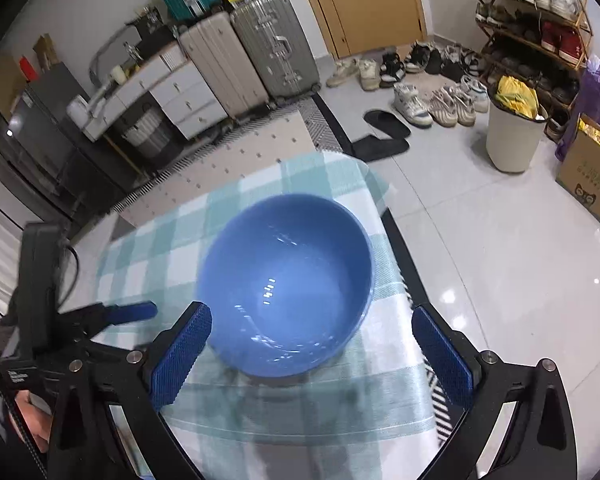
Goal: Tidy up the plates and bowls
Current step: 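Close the left gripper on the bowl rim while the right gripper closes on the opposite rim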
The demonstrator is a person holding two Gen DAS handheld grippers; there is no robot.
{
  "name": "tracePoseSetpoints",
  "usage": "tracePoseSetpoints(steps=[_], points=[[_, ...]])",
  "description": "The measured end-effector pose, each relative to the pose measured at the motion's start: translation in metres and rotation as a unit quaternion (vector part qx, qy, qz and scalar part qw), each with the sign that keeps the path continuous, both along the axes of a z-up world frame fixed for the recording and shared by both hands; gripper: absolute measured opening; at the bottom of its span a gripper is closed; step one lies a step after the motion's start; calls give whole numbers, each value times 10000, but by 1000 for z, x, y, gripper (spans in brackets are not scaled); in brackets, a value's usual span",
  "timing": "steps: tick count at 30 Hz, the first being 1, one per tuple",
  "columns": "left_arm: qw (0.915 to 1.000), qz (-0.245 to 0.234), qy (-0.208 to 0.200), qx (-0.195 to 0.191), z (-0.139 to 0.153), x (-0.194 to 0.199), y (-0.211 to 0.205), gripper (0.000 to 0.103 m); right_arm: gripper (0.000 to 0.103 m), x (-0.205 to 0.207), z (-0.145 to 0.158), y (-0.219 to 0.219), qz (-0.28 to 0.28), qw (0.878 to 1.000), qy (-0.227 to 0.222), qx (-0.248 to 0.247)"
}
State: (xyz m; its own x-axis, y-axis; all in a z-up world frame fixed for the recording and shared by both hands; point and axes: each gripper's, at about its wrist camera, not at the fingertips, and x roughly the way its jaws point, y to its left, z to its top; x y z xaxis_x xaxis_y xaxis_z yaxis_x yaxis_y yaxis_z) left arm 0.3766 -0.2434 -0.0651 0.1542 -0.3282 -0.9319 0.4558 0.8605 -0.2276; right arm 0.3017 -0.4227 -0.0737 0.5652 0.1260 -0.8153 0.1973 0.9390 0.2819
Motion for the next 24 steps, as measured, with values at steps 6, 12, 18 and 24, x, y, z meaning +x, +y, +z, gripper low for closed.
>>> tracePoseSetpoints(steps=[6, 12, 18, 24], points=[[9993, 99, 301, -201, -13, 14, -7, 85, 102, 12, -23, 3, 42, 9994, 202, -281], [9995, -42, 297, -33, -18, 18, -15, 58, 102, 21, -39, 1, 27, 9989, 290, -372], [9993, -129, 332, -128, -21, 21, -15, 31, 102, 24, -46, -1, 69, 9994, 343, -16], [9994, -85, 300, -154, -26, 23, -9, 11, 102, 28, -47, 2, 131, 9992, 387, 30]])
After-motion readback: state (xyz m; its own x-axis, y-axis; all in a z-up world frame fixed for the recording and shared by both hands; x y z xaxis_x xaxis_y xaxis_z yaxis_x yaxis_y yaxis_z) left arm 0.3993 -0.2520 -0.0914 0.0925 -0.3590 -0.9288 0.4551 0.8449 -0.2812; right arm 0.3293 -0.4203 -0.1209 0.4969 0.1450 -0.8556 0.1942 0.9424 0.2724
